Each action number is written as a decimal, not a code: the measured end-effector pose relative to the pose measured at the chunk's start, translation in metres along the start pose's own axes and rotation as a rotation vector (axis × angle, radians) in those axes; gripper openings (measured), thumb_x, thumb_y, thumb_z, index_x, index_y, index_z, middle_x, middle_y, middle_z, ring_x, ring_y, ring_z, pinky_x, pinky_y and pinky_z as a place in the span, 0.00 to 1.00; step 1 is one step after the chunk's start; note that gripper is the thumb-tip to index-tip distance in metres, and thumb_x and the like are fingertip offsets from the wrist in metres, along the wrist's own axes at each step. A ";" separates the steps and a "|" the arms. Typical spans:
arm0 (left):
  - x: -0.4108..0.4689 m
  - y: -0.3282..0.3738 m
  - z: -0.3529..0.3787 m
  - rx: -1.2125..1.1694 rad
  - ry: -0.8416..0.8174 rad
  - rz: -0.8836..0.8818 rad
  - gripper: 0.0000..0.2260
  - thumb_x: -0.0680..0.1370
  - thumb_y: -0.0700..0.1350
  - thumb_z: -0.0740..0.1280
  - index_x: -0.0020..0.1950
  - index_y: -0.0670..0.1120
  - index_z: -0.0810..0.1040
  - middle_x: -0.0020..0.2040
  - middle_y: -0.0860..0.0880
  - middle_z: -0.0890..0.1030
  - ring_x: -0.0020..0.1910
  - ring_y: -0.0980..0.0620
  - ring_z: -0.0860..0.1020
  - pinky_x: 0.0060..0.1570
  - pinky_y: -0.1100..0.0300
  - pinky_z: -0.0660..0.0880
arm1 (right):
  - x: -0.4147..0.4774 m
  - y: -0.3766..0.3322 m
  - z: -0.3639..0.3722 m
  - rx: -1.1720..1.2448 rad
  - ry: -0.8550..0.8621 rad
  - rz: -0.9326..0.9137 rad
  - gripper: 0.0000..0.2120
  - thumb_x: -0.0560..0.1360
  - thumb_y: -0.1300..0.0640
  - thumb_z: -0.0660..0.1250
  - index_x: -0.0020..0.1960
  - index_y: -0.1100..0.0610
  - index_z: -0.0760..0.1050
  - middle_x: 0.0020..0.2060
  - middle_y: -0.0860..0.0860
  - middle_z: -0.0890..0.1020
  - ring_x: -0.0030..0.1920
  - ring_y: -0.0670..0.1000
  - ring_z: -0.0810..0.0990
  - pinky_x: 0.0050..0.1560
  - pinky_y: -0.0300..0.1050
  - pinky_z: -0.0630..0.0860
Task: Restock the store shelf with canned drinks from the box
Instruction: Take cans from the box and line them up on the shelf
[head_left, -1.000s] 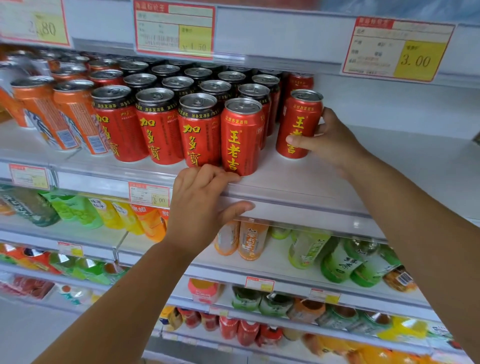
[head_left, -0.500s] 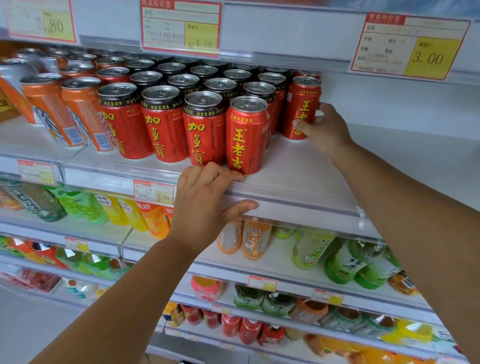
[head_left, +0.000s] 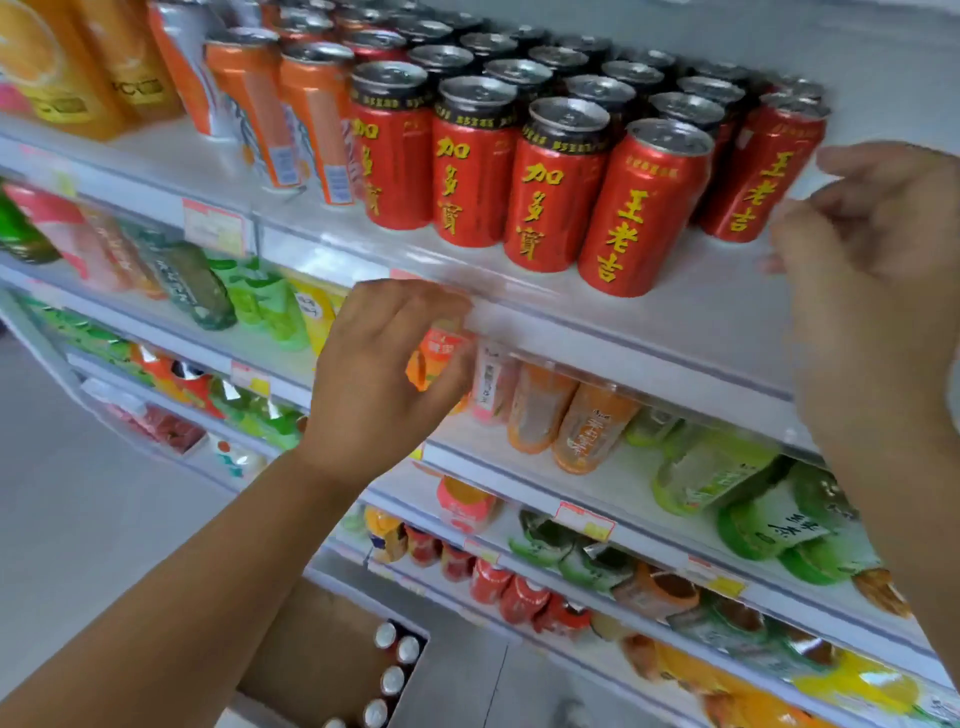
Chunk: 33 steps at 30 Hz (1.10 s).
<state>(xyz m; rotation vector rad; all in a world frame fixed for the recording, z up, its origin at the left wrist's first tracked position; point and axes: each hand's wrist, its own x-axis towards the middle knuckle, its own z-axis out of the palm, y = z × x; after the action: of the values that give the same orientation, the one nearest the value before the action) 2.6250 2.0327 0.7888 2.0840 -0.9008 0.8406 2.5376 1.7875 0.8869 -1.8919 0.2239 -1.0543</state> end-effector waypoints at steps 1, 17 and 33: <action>-0.020 -0.014 -0.009 0.009 -0.018 -0.070 0.11 0.77 0.47 0.67 0.56 0.43 0.81 0.54 0.47 0.81 0.54 0.45 0.76 0.58 0.61 0.67 | -0.025 -0.005 0.007 0.039 -0.108 -0.008 0.13 0.73 0.54 0.64 0.57 0.52 0.71 0.41 0.49 0.77 0.43 0.48 0.77 0.47 0.43 0.76; -0.506 -0.122 0.025 -0.048 -0.993 -1.674 0.15 0.78 0.47 0.66 0.64 0.45 0.75 0.63 0.46 0.76 0.61 0.44 0.75 0.58 0.56 0.71 | -0.411 0.314 0.269 -0.497 -1.597 0.715 0.11 0.78 0.52 0.65 0.60 0.47 0.73 0.58 0.53 0.79 0.53 0.52 0.79 0.49 0.46 0.76; -0.795 -0.274 0.260 -0.017 -0.937 -1.833 0.31 0.79 0.52 0.66 0.78 0.45 0.57 0.76 0.44 0.60 0.74 0.44 0.63 0.72 0.51 0.62 | -0.674 0.609 0.378 -0.686 -1.426 0.340 0.30 0.71 0.54 0.71 0.71 0.56 0.66 0.66 0.58 0.71 0.66 0.59 0.70 0.66 0.54 0.68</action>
<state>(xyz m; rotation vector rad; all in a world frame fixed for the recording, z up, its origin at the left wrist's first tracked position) 2.4795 2.2294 -0.0564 2.1378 0.7843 -1.1106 2.5613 2.0535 -0.0602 -2.5980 0.0441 0.8174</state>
